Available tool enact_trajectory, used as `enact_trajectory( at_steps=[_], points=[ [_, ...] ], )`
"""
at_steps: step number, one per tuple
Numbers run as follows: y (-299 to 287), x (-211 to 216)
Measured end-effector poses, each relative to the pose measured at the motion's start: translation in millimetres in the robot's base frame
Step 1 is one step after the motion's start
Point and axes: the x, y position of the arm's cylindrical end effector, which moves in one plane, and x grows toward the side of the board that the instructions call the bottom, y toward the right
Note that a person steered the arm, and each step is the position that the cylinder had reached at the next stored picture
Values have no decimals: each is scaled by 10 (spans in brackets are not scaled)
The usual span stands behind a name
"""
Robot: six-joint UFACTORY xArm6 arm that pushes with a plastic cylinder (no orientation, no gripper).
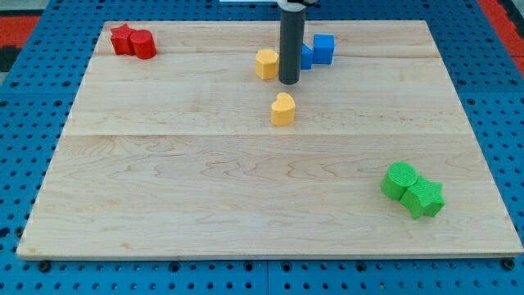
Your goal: Slightly push the yellow hexagon into the green star
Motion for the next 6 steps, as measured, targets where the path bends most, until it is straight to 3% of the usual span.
enact_trajectory(
  at_steps=[2,3,4,6],
  points=[
    [-456,-633],
    [-409,-585],
    [-374,-190],
    [480,-41]
  ],
)
